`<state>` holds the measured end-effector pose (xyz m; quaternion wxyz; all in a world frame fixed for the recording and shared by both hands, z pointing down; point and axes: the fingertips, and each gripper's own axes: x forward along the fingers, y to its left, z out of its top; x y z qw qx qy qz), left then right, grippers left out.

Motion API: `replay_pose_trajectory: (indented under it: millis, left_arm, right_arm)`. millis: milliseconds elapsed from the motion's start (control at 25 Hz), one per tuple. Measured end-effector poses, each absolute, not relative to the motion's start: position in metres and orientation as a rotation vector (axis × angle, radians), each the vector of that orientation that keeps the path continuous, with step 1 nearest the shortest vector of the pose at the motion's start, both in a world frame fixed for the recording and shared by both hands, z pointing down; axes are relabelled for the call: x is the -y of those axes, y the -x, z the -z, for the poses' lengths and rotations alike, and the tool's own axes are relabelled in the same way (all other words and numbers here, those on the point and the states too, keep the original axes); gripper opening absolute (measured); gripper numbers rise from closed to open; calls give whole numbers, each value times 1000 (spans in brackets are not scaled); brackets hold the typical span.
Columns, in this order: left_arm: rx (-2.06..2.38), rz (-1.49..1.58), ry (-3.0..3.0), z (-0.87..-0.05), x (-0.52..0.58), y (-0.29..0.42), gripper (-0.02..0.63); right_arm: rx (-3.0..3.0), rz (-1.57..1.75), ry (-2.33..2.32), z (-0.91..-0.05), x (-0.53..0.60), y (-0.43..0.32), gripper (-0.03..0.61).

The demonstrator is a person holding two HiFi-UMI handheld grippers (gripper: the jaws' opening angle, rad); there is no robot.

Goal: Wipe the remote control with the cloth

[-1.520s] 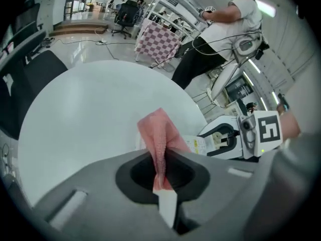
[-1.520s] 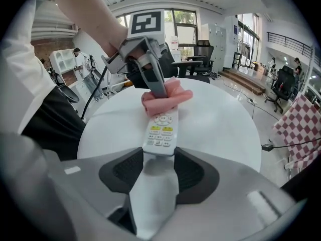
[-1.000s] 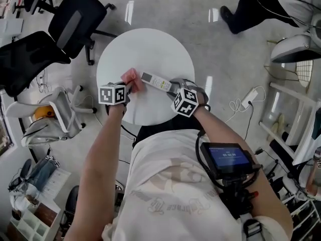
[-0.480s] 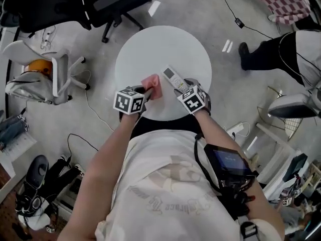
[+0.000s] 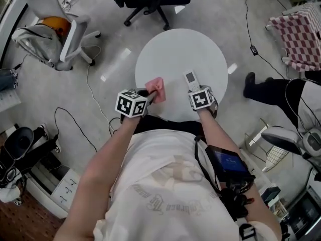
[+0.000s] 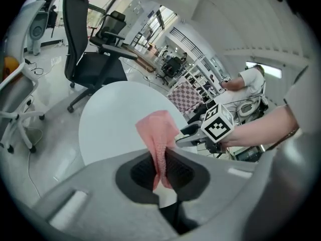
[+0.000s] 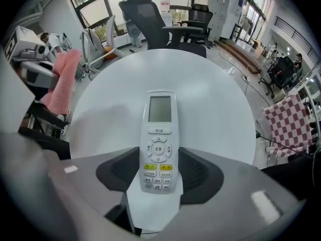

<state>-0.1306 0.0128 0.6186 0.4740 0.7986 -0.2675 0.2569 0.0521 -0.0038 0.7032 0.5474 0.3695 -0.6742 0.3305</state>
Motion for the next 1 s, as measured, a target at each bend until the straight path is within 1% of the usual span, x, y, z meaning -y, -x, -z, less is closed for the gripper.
replay_pose_trajectory:
  millis: [200,560,760,1000]
  left_arm:
    - [679,-580,-1923,-624,-20,150,17]
    - [580,-397,-1866,-622,-22,133,18]
    - [481,-236,-1820,-611,-19,116,18]
    - [154,-34,-1909,-556,-34,77,18]
  right_arm:
    - [1582,-817,-825,-708,-3,-46,245]
    - [1793,-1283,-981,-688,-14,-34,236]
    - [2134,-1545,-993,-637,1,-10,236]
    - [2639,-1741,-730,-535,7,21,236]
